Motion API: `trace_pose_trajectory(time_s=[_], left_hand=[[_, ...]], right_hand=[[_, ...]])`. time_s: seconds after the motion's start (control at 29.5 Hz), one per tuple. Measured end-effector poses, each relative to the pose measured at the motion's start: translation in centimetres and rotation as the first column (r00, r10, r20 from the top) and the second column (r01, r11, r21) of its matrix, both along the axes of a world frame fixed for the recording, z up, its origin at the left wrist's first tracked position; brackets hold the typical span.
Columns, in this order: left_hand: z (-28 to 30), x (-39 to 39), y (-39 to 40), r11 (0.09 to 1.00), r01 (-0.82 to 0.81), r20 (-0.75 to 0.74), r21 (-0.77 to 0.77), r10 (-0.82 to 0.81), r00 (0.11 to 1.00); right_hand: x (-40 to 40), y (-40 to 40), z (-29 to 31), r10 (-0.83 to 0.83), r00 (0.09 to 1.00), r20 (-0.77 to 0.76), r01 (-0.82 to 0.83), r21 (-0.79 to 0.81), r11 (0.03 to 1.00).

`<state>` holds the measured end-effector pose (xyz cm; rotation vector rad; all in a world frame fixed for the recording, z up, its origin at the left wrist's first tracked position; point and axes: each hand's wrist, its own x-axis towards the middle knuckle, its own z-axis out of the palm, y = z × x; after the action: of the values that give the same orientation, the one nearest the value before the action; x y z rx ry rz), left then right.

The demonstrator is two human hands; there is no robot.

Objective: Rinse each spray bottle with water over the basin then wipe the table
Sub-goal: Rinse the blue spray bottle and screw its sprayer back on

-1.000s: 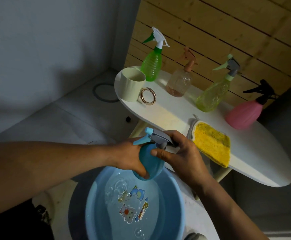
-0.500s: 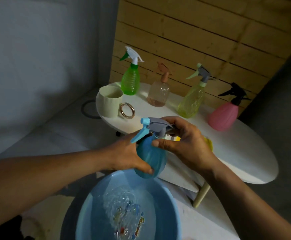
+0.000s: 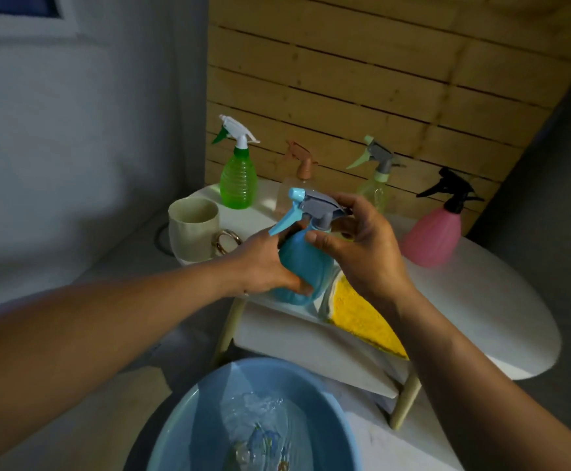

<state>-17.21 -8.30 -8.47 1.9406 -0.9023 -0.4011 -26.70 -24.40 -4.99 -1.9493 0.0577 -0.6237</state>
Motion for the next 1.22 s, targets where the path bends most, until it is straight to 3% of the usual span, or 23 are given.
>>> trace_pose_trajectory(time_s=[0.37,0.54,0.75,0.92,1.05,1.22], left_hand=[[-3.1,0.6,-1.9,0.994,-0.069,-0.146,-0.082,0.056,0.988],[-3.0,0.0,-2.4,0.99,-0.142,-0.015,-0.007,0.142,0.99],[-2.3,0.2,-1.1,0.999,0.053,-0.152,0.005,-0.051,0.987],[-1.8,-0.5,-1.3,0.995,-0.103,0.029,-0.007,0.103,0.994],[-2.0,-1.3,-1.7,0.957,-0.234,0.22,0.174,0.194,0.956],[-1.9,-0.1,-1.1,0.999,0.04,-0.075,0.025,-0.038,0.996]], right_hand=[[0.5,0.8,-1.4,-0.197,0.98,-0.032,0.198,0.035,0.98],[0.2,1.5,-1.5,-0.242,0.969,-0.048,0.245,0.052,0.968],[-0.1,1.6,-1.3,-0.255,0.965,-0.069,0.26,0.076,0.963],[-0.2,2.0,-1.2,-0.266,0.961,-0.069,0.271,0.071,0.96],[-0.1,2.3,-1.2,-0.272,0.96,-0.066,0.276,0.064,0.959],[-0.1,2.1,-1.4,-0.27,0.96,-0.068,0.274,0.068,0.959]])
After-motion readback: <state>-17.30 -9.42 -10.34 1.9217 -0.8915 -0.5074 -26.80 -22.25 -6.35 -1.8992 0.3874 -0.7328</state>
